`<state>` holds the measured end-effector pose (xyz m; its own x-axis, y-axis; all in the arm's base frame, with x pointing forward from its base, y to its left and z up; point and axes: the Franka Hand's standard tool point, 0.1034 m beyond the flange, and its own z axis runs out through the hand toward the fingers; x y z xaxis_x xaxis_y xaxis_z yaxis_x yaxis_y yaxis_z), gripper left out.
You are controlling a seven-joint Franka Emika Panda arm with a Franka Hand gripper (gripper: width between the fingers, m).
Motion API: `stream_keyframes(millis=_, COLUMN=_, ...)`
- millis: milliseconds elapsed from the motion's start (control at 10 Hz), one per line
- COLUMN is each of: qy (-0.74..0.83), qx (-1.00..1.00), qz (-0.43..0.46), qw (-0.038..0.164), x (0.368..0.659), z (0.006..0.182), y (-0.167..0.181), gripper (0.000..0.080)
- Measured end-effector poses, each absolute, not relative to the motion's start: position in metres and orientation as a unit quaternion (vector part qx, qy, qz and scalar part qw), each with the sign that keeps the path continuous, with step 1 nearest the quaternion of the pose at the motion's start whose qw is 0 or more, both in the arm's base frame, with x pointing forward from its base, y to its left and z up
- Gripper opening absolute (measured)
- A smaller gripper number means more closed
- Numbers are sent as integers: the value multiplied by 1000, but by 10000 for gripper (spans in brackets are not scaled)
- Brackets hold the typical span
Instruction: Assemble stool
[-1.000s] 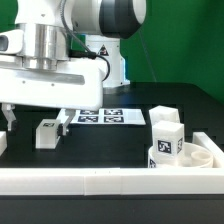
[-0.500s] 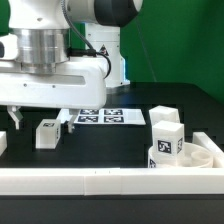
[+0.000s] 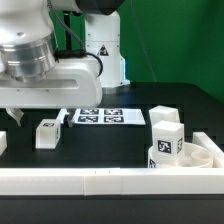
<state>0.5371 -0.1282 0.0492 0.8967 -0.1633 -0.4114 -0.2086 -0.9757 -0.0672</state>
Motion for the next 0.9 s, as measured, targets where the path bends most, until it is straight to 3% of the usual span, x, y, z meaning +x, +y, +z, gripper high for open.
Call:
stream_keyframes(millis=300, qy=92, qx=-948, qz=298, qw=63, x=522, z=31, y=-133, gripper=649)
stream_keyframes(millis=500, qy=87, qx=-921, qz=376, qw=44, x=514, z=28, y=-138, gripper=649)
stream_keyframes(millis=900, qy=89, qx=-860, qz=499, qw=62, x=494, z=20, y=-136, gripper=649)
